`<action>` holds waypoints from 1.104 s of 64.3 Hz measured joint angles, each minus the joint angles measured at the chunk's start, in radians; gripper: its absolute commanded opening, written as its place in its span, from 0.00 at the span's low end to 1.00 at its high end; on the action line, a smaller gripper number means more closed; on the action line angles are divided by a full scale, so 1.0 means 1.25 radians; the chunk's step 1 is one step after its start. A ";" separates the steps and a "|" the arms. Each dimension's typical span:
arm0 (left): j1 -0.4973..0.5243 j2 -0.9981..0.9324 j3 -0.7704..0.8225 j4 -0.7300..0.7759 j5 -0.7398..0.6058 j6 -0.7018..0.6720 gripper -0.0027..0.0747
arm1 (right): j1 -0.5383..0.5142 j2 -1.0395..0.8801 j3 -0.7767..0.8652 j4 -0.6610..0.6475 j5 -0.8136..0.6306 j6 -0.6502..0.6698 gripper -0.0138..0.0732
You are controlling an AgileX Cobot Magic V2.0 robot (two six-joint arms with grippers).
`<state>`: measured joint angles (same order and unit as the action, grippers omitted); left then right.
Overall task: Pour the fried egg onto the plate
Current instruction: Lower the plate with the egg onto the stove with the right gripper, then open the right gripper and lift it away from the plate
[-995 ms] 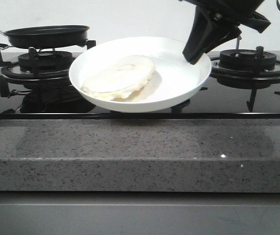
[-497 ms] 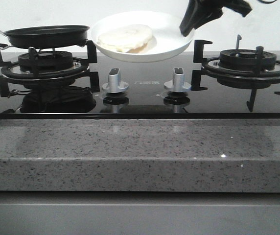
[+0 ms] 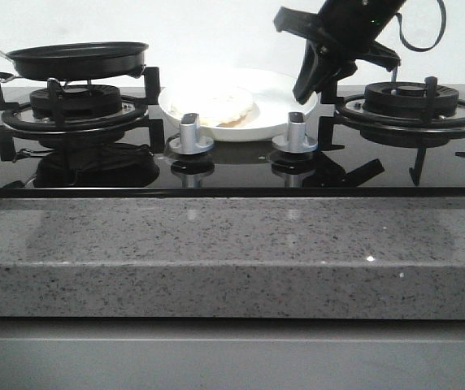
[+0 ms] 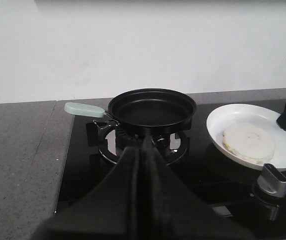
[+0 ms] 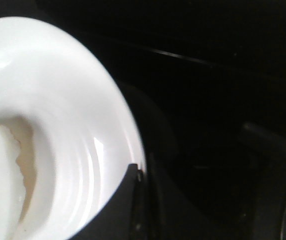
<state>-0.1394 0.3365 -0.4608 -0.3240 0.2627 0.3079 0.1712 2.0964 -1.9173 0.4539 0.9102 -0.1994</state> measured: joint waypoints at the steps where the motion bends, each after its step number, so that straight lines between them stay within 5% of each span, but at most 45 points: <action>1: 0.000 0.000 0.000 0.000 0.000 0.000 0.01 | 0.000 0.000 0.000 -0.003 0.004 0.000 0.09; 22: 0.000 0.000 0.000 0.000 0.000 0.000 0.01 | 0.000 0.000 -0.002 -0.057 0.054 0.013 0.11; 45: 0.000 0.000 0.000 0.000 0.000 0.000 0.01 | 0.000 0.000 -0.002 -0.090 0.071 0.007 0.48; 59: 0.000 0.000 0.000 0.000 0.000 0.000 0.01 | -0.005 -0.012 -0.002 -0.111 0.077 0.007 0.45; 71: 0.000 0.000 0.000 0.000 0.000 0.000 0.01 | -0.011 -0.065 -0.002 -0.119 0.115 0.005 0.15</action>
<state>-0.1394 0.3365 -0.4608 -0.3240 0.2627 0.3079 0.1573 2.0155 -1.9192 0.3047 1.0538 -0.1932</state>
